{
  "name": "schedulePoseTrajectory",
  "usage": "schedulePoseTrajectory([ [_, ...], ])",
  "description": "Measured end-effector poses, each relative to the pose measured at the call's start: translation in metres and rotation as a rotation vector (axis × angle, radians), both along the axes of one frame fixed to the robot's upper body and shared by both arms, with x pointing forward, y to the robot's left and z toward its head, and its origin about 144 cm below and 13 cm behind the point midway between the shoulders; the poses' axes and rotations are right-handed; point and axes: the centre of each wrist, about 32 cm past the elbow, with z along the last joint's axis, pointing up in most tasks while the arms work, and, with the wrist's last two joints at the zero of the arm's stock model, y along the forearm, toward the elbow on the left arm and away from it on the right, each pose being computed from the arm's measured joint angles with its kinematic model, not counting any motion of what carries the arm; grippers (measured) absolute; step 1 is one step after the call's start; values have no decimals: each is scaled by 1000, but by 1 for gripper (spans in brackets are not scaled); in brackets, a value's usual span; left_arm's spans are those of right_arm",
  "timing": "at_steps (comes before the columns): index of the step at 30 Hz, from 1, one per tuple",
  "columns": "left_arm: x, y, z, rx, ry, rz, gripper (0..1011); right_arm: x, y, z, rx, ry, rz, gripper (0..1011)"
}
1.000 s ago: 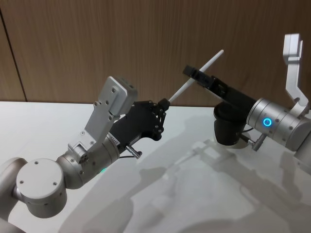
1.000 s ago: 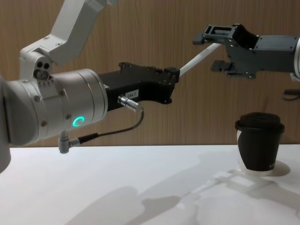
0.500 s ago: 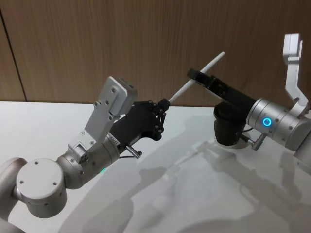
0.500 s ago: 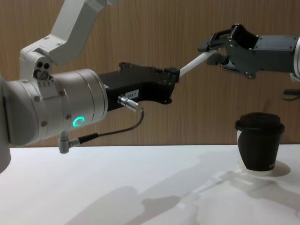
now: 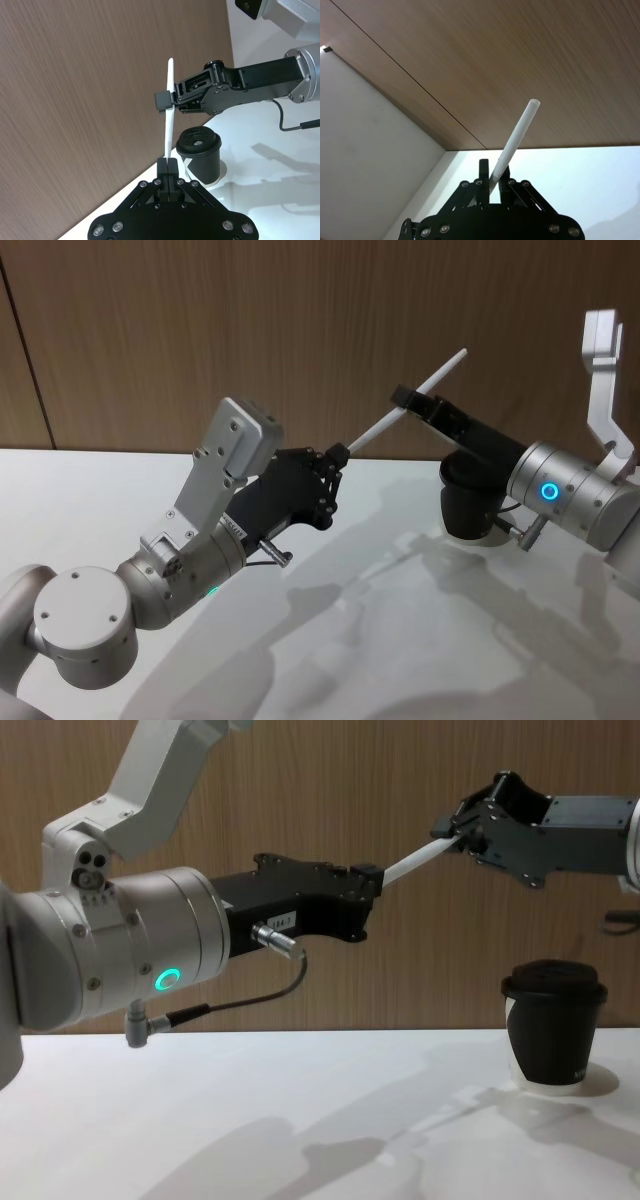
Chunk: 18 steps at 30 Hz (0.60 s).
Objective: Pick up the straw with one hand, pass it to the other hand, and insert it into the cup.
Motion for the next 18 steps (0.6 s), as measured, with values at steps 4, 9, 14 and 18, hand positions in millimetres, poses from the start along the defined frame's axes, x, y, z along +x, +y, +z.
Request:
schedulePoseTrajectory([
  [4, 0, 0, 0, 0, 0, 0, 6, 0, 0, 0, 0, 0, 0, 93],
  [9, 0, 0, 0, 0, 0, 0, 5, 0, 0, 0, 0, 0, 0, 70],
  [14, 0, 0, 0, 0, 0, 0, 6, 0, 0, 0, 0, 0, 0, 41],
  [18, 0, 0, 0, 0, 0, 0, 5, 0, 0, 0, 0, 0, 0, 17],
])
